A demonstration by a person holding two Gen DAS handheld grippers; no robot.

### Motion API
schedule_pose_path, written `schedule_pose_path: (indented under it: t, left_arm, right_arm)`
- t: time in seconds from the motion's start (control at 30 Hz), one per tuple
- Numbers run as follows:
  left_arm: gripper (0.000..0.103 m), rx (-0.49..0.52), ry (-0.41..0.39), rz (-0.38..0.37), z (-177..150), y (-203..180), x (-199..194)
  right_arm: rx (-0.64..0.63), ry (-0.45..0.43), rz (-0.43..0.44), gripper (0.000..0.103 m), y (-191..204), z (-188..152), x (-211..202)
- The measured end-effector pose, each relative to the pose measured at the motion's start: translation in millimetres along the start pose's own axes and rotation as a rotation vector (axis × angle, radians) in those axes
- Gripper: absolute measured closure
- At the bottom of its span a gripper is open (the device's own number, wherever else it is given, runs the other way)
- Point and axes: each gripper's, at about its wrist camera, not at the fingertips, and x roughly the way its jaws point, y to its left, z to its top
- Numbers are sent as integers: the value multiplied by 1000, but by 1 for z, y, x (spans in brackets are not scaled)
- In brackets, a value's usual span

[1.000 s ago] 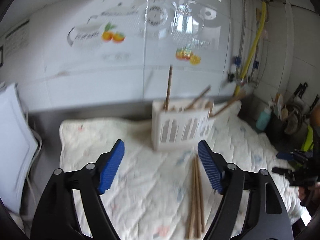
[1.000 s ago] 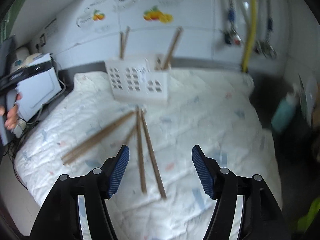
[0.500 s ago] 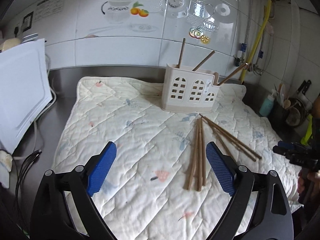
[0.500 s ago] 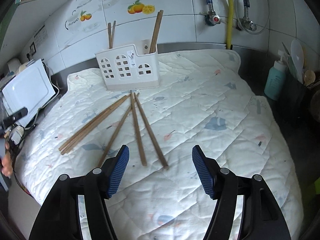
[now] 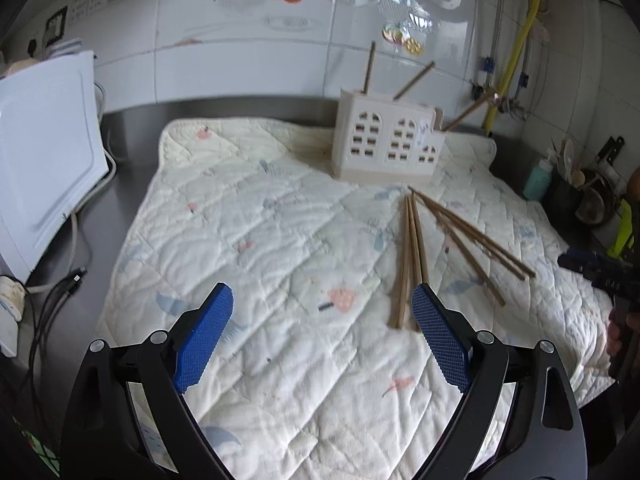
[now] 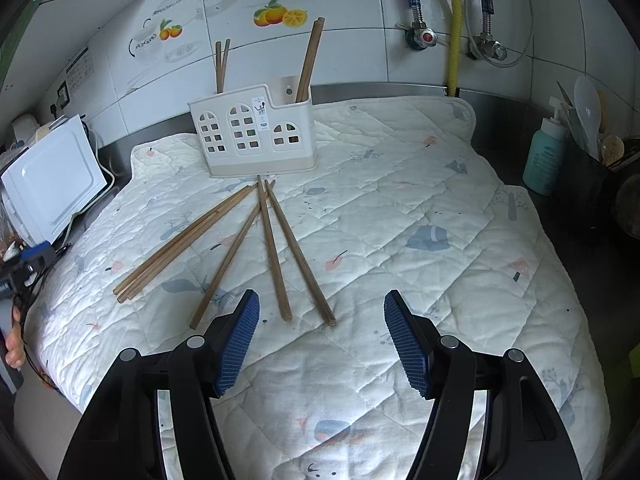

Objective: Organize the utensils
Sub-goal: 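Lower both open tools toward the remaining chopsticks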

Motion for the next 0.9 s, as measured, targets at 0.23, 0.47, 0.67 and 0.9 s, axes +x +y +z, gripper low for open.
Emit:
schedule_pose_path:
  t: [0.23,0.47,0.67,0.9]
  left_arm:
    - [32,13,49,-45,-5,-16,21]
    - [57,78,126,-111,-4,-42,57]
    - [71,129,182,-136,-5,-56,83]
    - [78,137,201,-160,-5,-59,97]
  right_arm:
    - [15,23,6,49,-8,-3,8]
    - [29,40,23,59,-14,-3,17]
    - [30,56,37,65,-15,0,28]
    - [29,62,43,66,-17,6,36]
